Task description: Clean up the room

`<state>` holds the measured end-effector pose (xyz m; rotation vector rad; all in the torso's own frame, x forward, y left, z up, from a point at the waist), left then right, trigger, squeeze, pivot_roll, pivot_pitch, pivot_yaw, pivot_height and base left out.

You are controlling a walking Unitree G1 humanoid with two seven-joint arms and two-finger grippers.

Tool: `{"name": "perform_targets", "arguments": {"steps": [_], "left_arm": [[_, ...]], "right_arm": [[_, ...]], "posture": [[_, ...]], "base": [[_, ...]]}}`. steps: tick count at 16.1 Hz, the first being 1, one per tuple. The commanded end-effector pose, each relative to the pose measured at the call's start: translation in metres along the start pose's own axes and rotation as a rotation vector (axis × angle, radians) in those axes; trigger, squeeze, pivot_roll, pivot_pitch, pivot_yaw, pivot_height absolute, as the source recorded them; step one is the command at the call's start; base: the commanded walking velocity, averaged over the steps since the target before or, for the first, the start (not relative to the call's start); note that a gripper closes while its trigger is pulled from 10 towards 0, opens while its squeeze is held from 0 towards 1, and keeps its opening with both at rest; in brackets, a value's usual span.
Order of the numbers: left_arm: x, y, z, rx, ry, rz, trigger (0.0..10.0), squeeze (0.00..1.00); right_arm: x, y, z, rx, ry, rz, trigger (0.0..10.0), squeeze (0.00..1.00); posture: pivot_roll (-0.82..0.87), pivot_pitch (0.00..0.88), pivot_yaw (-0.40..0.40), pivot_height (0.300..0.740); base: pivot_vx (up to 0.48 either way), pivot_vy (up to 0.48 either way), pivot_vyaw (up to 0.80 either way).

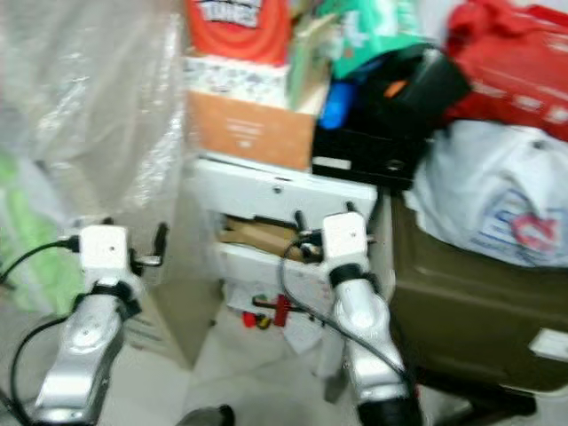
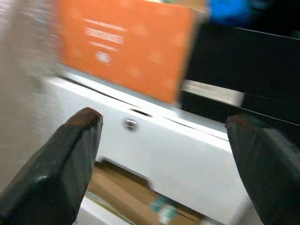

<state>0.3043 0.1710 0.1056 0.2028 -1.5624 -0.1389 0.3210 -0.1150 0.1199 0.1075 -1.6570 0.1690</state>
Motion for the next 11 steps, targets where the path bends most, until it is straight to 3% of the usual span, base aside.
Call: {"name": "perform_targets", "arguments": {"steps": [1, 11], "left_arm": [[0.0019, -0.0073, -0.001, -0.021, -0.006, 0.006, 10.0, 0.0], [0.0022, -0.0099, -0.0072, -0.03, -0.011, 0.01, 10.0, 0.0]], "right_arm": [[0.0052, -0.0054, 0.0007, -0.012, -0.02, 0.012, 10.0, 0.0], [0.0078, -0.0003, -0.003, 0.003, -0.034, 0.004, 10.0, 0.0]], "posture": [[0.02, 0.0, -0.001, 0.74], [0.0, 0.0, 0.016, 0.74]], "base": [[0.0, 0.0, 0.8], [0.0, 0.0, 0.68]]}}
Point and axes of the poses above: a point about 5 cm out from each wrist's last joint towards the gripper, its own z axis pointing back from the gripper into the wrist, its own x axis along the axis of the wrist's last joint, y = z × x, the point moved 4 cm from there along -z, pointing out of the wrist towards the gripper, and after that the axes turned 5 degrees about -z, right-handed, at the moved point
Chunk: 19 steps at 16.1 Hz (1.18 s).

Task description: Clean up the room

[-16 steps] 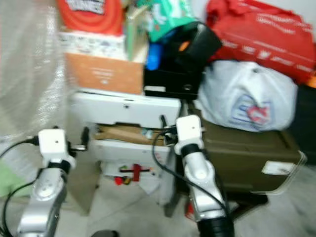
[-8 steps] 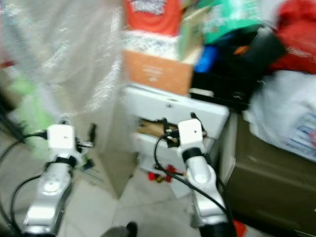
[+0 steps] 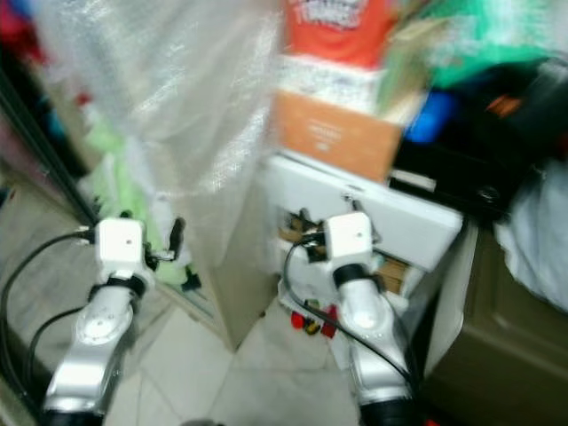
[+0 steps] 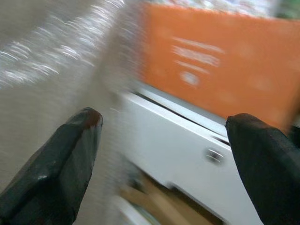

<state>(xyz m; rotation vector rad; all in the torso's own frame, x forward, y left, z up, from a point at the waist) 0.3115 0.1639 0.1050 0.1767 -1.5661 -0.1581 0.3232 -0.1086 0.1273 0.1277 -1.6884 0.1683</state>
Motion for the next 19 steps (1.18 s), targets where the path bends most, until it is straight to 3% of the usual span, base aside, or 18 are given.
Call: {"name": "perform_targets", "arguments": {"steps": [1, 3, 9, 11, 19], "left_arm": [[0.001, -0.0042, -0.0006, -0.003, -0.004, 0.008, 10.0, 0.0], [0.0012, -0.009, -0.0013, -0.02, -0.007, 0.018, 10.0, 0.0], [0.0, -0.0047, -0.0001, 0.023, -0.006, 0.036, 10.0, 0.0], [-0.0003, -0.0037, 0.0002, 0.029, -0.006, 0.038, 10.0, 0.0], [0.0015, -0.0088, -0.0018, -0.002, -0.017, 0.03, 10.0, 0.0]], "right_arm": [[0.0005, -0.0046, 0.0007, 0.002, 0.0, 0.015, 10.0, 0.0], [0.0008, -0.0021, 0.0011, 0.016, -0.001, 0.016, 10.0, 0.0], [-0.0016, -0.0019, -0.0012, 0.052, 0.012, 0.017, 10.0, 0.0], [-0.0015, 0.0012, -0.003, 0.061, 0.011, 0.015, 10.0, 0.0], [-0.0001, 0.0042, -0.0022, 0.075, 0.002, 0.018, 10.0, 0.0]], "posture": [[0.0, 0.0, 0.015, 0.74], [0.0, 0.0, 0.009, 0.74], [0.04, 0.0, -0.042, 0.74], [0.04, 0.0, -0.042, 0.74], [0.02, 0.0, -0.025, 0.74]], "base": [[0.0, 0.0, 0.8], [0.0, 0.0, 0.8], [0.0, 0.0, 0.56], [0.0, 0.0, 0.0], [0.0, 0.0, 0.78]]}}
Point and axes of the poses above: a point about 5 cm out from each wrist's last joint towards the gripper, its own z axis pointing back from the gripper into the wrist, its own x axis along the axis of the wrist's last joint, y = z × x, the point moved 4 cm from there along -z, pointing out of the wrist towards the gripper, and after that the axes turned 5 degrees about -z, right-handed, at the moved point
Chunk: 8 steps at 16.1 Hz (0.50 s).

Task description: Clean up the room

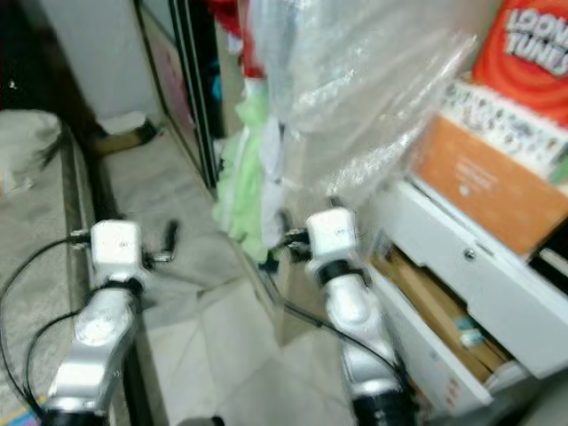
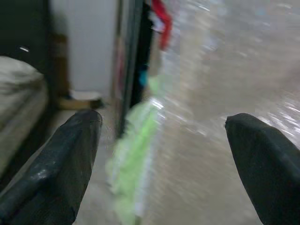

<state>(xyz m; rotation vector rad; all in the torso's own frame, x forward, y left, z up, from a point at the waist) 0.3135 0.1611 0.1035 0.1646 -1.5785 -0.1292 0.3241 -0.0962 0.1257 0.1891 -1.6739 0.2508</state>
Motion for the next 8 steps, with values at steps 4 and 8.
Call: {"name": "perform_targets", "arguments": {"steps": [4, 8], "left_arm": [[0.0037, -0.0057, -0.0015, -0.018, -0.009, 0.007, 10.0, 0.0], [0.0036, -0.0057, -0.0026, -0.016, -0.007, 0.008, 10.0, 0.0]], "right_arm": [[0.0031, -0.0072, -0.0002, -0.017, -0.01, 0.005, 10.0, 0.0], [0.0048, -0.0075, -0.0031, -0.015, -0.018, 0.007, 10.0, 0.0]], "posture": [[0.02, 0.0, -0.019, 0.74], [0.02, 0.0, -0.022, 0.74]], "base": [[0.0, 0.0, 0.8], [0.0, 0.0, 0.8]]}}
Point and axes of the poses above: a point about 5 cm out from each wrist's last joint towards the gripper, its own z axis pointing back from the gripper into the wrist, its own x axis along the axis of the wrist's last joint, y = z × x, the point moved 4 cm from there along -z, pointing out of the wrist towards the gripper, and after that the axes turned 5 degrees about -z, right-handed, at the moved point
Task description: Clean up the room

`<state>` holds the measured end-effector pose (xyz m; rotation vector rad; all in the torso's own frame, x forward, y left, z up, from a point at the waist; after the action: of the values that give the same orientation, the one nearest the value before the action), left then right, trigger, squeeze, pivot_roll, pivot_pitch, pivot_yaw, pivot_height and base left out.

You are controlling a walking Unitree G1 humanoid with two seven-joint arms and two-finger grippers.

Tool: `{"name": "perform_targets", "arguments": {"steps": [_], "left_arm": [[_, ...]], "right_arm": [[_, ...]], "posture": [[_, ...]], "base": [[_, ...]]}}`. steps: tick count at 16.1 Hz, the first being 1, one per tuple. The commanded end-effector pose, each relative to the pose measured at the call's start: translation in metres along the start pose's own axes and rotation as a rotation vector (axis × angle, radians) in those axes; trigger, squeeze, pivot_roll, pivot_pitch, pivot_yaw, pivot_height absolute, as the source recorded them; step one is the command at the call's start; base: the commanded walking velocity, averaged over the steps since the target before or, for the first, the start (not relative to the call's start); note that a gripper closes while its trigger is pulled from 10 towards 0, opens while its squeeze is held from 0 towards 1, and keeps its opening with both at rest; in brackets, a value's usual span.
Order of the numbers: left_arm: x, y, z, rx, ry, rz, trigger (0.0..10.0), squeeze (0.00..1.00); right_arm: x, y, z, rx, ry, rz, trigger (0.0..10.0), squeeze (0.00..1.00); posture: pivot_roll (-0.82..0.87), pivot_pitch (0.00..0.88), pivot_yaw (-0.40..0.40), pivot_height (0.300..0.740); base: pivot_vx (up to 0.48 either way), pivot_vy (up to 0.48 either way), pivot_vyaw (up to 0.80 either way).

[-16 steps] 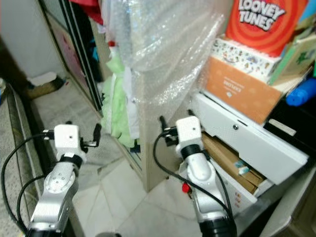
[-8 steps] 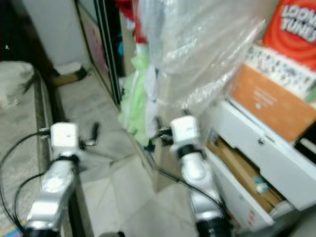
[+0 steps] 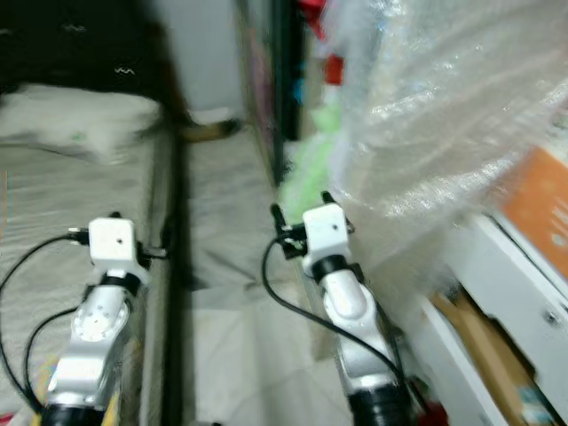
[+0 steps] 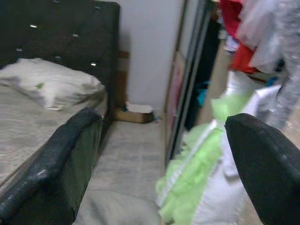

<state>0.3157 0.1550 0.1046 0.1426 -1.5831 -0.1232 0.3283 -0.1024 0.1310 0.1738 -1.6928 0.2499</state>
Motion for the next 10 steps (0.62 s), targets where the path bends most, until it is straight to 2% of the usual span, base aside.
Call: {"name": "perform_targets", "arguments": {"steps": [1, 10], "left_arm": [[0.0015, -0.0002, -0.0006, -0.007, -0.003, -0.008, 10.0, 0.0], [0.0038, -0.0047, -0.0013, -0.034, -0.013, 0.001, 10.0, 0.0]], "right_arm": [[0.0003, -0.0004, -0.0004, -0.004, -0.002, -0.004, 10.0, 0.0], [0.0014, -0.0018, -0.0033, -0.007, -0.006, -0.008, 10.0, 0.0]], "posture": [[0.02, 0.0, -0.023, 0.74], [0.01, 0.0, -0.026, 0.74]], "base": [[0.0, 0.0, 0.8], [0.0, 0.0, 0.8]]}}
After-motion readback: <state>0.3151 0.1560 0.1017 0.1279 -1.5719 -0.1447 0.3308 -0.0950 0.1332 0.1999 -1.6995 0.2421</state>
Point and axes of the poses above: a point about 5 cm out from each wrist's last joint towards the gripper, its own z axis pointing back from the gripper into the wrist, its own x axis along the axis of the wrist's last joint, y = z × x, the point moved 4 cm from there along -z, pointing out of the wrist towards the gripper, and after that the axes turned 5 degrees about -z, right-handed, at the moved point
